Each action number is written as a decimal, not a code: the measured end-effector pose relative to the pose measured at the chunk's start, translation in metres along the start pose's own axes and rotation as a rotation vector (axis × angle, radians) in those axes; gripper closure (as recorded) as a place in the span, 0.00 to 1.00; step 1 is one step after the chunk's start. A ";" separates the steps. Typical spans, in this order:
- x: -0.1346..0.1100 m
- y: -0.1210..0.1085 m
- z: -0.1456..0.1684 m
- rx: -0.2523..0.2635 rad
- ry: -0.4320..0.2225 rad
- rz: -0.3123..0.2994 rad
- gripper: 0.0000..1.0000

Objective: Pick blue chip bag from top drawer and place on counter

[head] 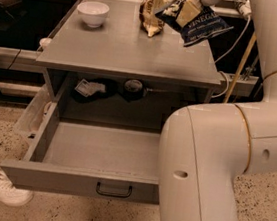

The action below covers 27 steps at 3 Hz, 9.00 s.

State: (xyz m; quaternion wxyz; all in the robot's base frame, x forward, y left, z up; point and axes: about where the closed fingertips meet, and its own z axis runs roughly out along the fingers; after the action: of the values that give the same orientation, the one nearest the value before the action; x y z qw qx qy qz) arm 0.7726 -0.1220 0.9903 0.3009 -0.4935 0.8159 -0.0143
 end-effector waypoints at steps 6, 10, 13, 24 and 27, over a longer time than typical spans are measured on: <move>0.063 -0.012 0.126 0.076 0.010 0.148 0.82; 0.063 -0.012 0.126 0.076 0.010 0.148 0.00; 0.030 0.007 0.061 0.117 0.057 0.190 0.00; -0.119 0.052 -0.117 0.138 -0.055 0.168 0.00; -0.093 0.136 -0.164 -0.434 -0.352 0.094 0.00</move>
Offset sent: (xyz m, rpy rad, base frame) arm -0.0015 0.0121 -0.0764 0.2168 -0.4217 -0.2038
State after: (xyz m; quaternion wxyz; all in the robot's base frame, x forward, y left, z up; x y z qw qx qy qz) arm 0.6128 -0.0211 1.1252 0.3256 -0.5028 0.7571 0.2608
